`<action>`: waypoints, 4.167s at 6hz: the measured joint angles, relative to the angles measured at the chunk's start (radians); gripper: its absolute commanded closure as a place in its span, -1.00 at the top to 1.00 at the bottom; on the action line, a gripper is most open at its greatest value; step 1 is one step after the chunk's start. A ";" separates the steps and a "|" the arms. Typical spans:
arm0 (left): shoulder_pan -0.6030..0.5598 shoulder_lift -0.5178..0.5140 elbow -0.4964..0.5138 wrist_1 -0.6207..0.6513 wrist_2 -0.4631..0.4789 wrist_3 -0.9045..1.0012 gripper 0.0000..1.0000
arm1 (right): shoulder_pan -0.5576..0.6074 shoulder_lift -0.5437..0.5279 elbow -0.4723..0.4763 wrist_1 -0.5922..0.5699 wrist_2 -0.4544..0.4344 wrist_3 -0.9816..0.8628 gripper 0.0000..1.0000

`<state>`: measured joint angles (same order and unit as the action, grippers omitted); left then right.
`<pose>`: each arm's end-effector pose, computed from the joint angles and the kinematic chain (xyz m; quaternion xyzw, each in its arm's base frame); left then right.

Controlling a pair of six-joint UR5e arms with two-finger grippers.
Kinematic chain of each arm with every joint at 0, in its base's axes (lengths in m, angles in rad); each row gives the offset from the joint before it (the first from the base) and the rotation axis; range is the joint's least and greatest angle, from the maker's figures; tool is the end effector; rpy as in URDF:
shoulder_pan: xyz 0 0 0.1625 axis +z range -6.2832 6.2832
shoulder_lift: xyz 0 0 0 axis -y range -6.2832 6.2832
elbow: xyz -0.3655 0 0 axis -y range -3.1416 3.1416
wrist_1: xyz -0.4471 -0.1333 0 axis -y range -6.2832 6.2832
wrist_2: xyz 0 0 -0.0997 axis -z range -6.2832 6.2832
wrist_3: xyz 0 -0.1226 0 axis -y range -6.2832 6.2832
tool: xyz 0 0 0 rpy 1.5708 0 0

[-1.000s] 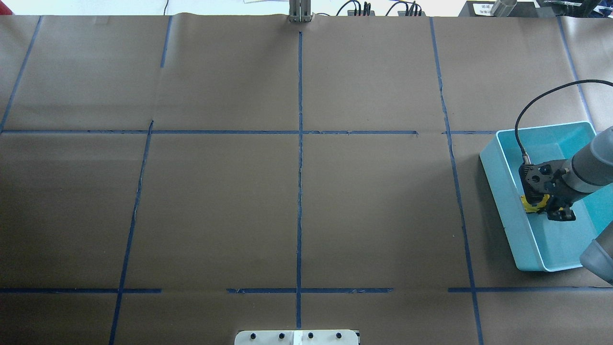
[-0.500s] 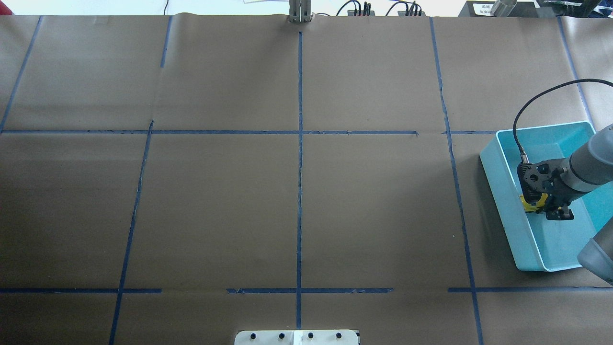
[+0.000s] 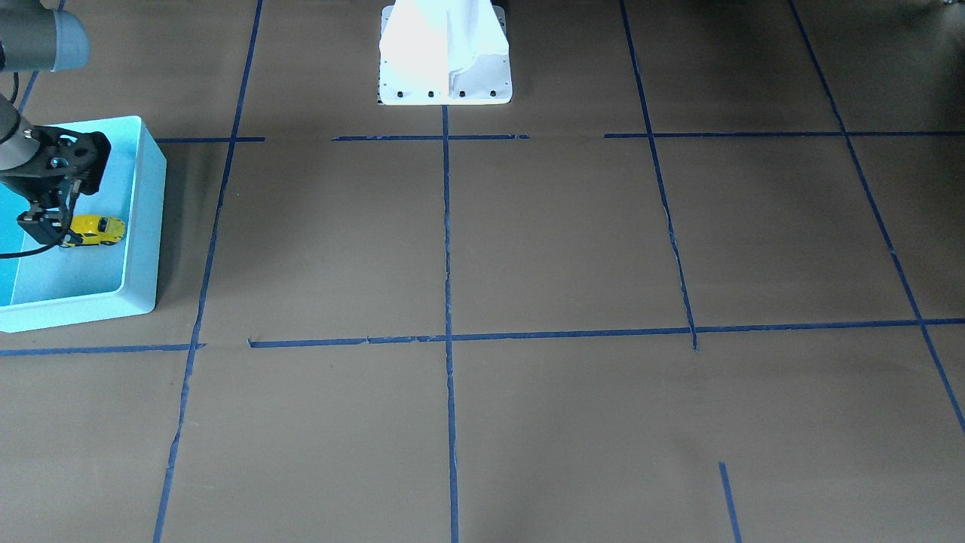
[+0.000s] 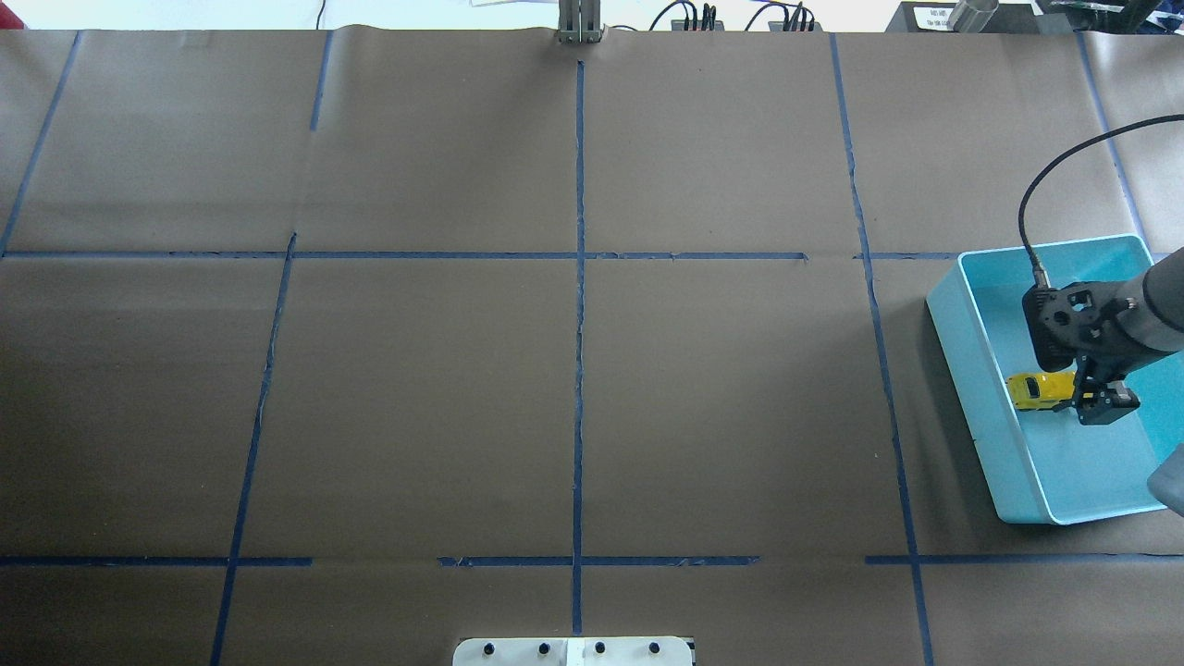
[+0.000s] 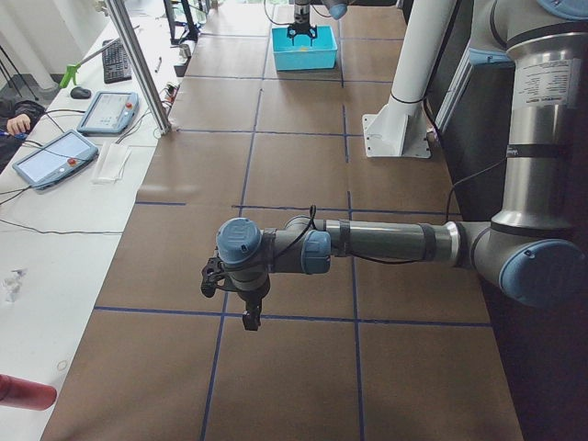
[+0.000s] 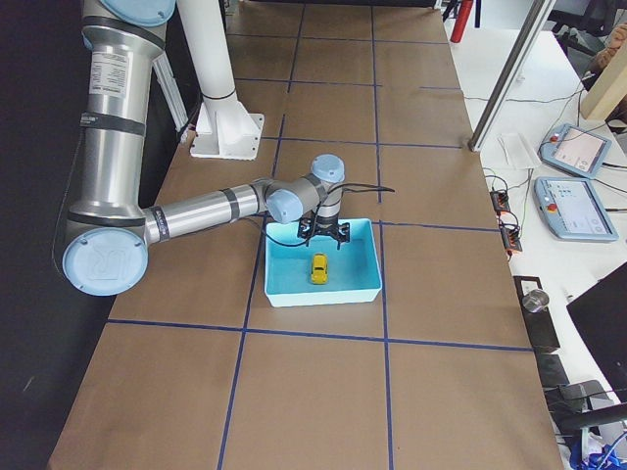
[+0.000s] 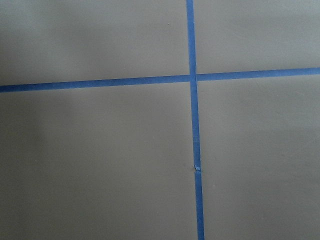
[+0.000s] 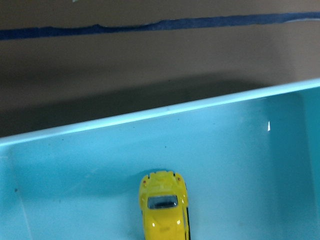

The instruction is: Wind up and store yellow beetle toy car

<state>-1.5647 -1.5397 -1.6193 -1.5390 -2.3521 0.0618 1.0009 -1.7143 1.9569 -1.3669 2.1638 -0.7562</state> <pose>-0.0437 -0.5344 0.6085 0.0040 0.3808 0.0286 0.9242 -0.2236 -0.4690 0.4655 0.2373 -0.2640 -0.6250 0.6952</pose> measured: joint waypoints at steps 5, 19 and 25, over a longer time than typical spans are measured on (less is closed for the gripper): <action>0.000 0.009 0.007 -0.002 0.000 0.001 1.00 | 0.586 -0.002 0.024 -0.639 0.136 0.233 1.00; -0.001 0.011 -0.019 -0.001 -0.002 0.000 1.00 | 0.704 0.057 -0.247 -0.381 0.117 0.509 1.00; 0.000 0.012 -0.010 -0.003 0.000 -0.001 1.00 | 0.703 0.056 -0.250 -0.355 0.114 0.511 1.00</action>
<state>-1.5647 -1.5279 -1.6298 -1.5415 -2.3520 0.0609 1.7043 -1.6581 1.7073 -1.7222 2.2783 -0.2452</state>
